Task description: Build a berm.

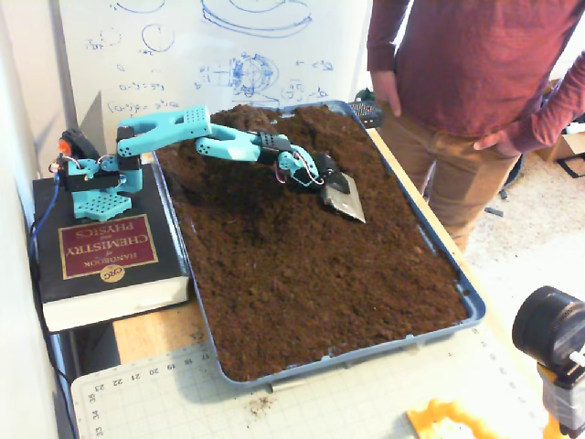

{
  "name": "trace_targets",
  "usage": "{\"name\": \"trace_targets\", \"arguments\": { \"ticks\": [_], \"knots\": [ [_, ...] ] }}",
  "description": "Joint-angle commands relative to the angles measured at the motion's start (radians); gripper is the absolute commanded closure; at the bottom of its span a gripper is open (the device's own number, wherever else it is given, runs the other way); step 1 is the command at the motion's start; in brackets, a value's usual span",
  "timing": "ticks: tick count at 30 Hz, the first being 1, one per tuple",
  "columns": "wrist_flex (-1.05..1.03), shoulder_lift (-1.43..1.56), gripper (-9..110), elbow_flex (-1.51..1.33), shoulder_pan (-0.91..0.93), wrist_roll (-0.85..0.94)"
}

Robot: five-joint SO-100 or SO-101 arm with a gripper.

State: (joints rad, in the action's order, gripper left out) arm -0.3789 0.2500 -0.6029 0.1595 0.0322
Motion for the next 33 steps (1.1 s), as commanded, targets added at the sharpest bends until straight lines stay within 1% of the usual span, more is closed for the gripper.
{"name": "trace_targets", "arguments": {
  "ticks": [1, 12, 17, 24, 29, 33],
  "knots": [
    [-0.083, 0.064, 101, -0.058, 0.0, 0.014],
    [-0.425, 0.239, 101, -0.169, -0.006, 0.02],
    [-0.534, 0.284, 101, -0.204, -0.006, 0.081],
    [-0.64, 0.42, 101, -0.273, -0.006, 0.095],
    [-0.71, 0.577, 101, -0.301, -0.025, 0.081],
    [-0.723, 0.71, 101, -0.29, -0.054, 0.077]
  ]
}}
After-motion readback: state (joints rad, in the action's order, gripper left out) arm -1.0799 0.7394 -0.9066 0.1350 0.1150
